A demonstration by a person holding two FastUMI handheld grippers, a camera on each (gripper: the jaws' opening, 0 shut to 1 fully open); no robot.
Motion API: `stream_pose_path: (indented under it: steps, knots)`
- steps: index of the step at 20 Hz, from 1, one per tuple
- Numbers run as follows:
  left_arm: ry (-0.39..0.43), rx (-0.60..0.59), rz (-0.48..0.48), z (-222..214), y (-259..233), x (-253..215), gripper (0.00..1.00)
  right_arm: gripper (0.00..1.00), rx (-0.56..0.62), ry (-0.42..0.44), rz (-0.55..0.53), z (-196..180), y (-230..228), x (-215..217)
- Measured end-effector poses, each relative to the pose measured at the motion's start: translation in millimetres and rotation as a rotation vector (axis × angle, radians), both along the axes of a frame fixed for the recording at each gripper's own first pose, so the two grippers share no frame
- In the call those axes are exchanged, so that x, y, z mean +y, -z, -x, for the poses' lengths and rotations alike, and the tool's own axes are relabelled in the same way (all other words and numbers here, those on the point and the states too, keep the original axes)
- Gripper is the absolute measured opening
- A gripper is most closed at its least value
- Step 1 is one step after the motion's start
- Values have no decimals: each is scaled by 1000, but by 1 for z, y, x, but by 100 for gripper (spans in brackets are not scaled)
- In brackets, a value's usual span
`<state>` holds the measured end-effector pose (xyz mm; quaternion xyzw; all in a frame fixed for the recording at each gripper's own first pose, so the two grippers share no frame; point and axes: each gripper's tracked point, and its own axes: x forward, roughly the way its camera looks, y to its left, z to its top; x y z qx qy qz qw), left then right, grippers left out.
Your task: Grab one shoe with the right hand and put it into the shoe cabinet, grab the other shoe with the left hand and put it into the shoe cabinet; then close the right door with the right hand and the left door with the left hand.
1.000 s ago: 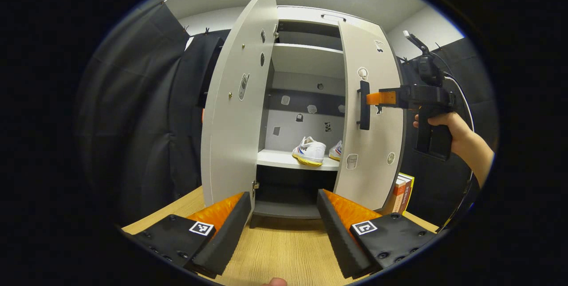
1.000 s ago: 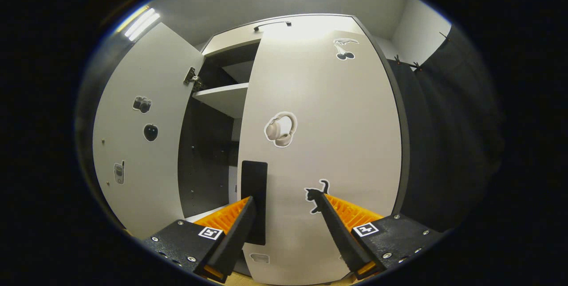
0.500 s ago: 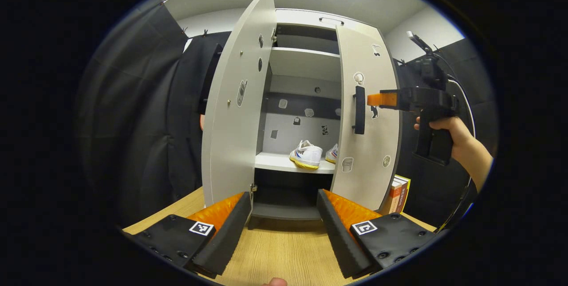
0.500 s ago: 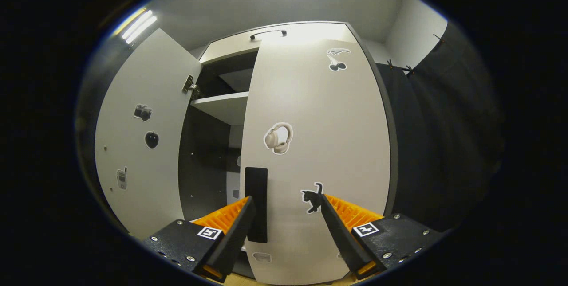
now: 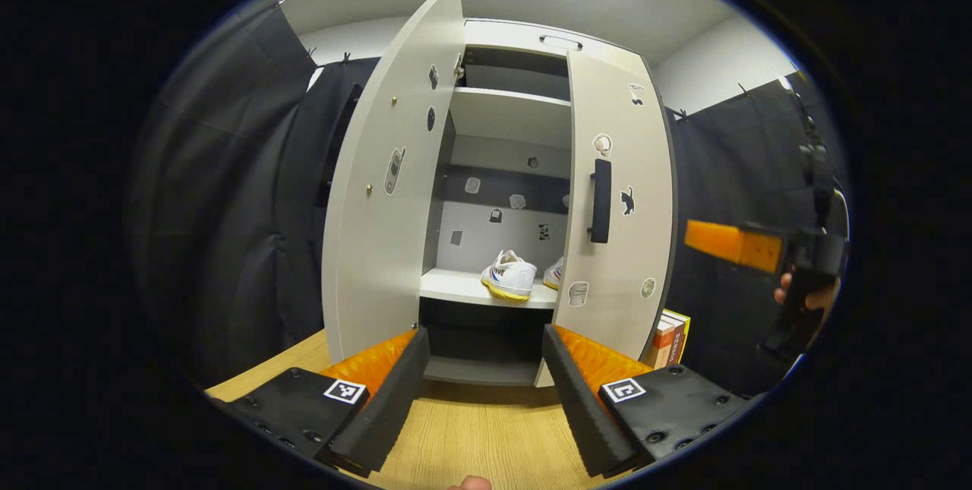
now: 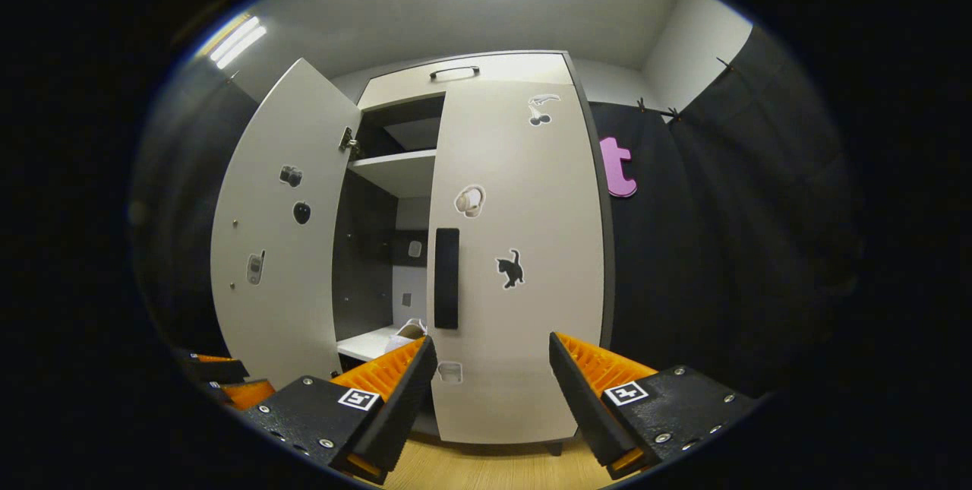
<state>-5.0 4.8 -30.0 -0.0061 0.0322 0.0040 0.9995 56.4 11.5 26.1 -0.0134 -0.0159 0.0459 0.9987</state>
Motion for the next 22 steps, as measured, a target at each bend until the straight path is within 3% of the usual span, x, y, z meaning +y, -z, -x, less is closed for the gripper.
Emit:
stream_pose_path:
  steps: [4, 7, 12, 14, 16, 19, 22]
  knots:
    - [-3, -48, 22, 5, -30, 0, 97, 92, -4, 68, 0, 43, 33, -16]
    - [-92, -125, 39, 14, -81, 37, 97, 92, 22, 77, 6, 58, 47, -20]
    - [-363, -195, 4, 24, -137, 170, 97, 92, 46, 64, -8, 61, 54, -23]
    - [-421, -183, 7, 7, -138, 212, 94, 92, 49, 69, 3, 61, 53, -26]
    - [-434, -131, 31, -22, -126, 248, 97, 92, 53, 61, -3, 61, 53, -25]
    - [-390, -71, 121, -66, -105, 264, 97, 92, 66, 63, 1, 63, 56, -25]
    - [-363, -74, 82, -77, -106, 255, 94, 92, 74, 75, 8, 64, 57, -31]
